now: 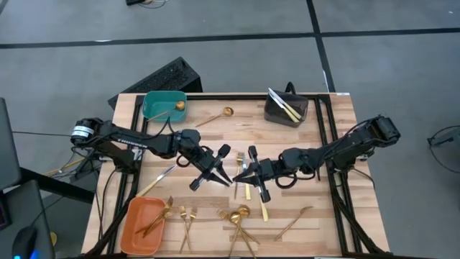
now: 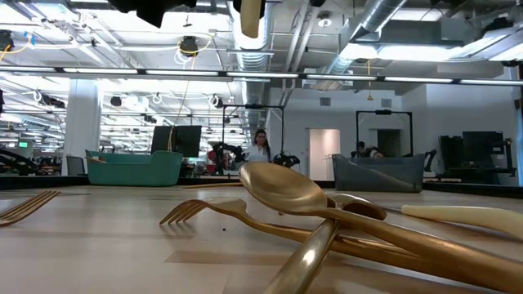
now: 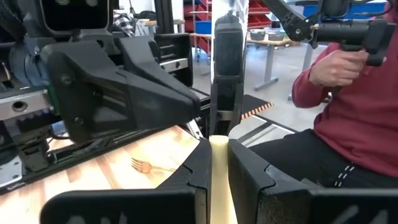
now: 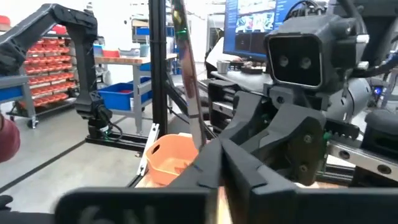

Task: Sort silverware by color (type)
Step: Put the knife into the black bin

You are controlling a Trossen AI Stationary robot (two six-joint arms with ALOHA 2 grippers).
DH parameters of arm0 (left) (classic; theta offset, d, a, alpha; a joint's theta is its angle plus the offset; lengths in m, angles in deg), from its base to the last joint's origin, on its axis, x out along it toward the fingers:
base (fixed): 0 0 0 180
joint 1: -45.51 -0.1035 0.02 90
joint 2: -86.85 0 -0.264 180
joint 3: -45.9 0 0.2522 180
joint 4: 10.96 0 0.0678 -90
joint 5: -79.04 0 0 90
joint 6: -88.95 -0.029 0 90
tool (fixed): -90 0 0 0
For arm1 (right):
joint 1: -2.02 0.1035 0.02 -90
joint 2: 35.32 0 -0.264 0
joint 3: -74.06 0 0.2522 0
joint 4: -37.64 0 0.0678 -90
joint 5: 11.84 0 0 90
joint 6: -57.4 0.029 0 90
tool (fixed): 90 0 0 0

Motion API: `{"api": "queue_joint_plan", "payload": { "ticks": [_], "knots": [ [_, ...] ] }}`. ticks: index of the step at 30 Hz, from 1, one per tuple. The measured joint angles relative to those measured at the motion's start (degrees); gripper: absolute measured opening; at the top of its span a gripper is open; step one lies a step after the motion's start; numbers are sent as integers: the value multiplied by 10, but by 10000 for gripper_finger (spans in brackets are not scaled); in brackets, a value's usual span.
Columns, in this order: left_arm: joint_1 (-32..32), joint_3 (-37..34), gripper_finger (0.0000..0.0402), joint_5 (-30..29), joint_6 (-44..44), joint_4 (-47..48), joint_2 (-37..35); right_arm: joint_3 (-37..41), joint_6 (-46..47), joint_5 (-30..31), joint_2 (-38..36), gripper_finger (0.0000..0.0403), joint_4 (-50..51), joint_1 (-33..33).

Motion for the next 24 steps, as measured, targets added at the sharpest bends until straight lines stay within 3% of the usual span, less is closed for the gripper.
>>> {"api": "queue_joint_plan", "payload": {
  "ticks": [7, 11, 15, 24],
  "knots": [
    [0, 0, 18, 0, 0, 0, 0, 0, -27, -21, 0, 186, -18, 1],
    [0, 0, 18, -17, 2, 0, 0, 0, -28, -26, 0, 213, -13, 0],
    [0, 0, 18, -25, 14, 0, 0, 0, -29, -26, 0, 188, -18, -5],
    [0, 0, 18, -61, 65, 1, 0, 0, -37, -23, 0, 72, 17, -12]
  ]
}}
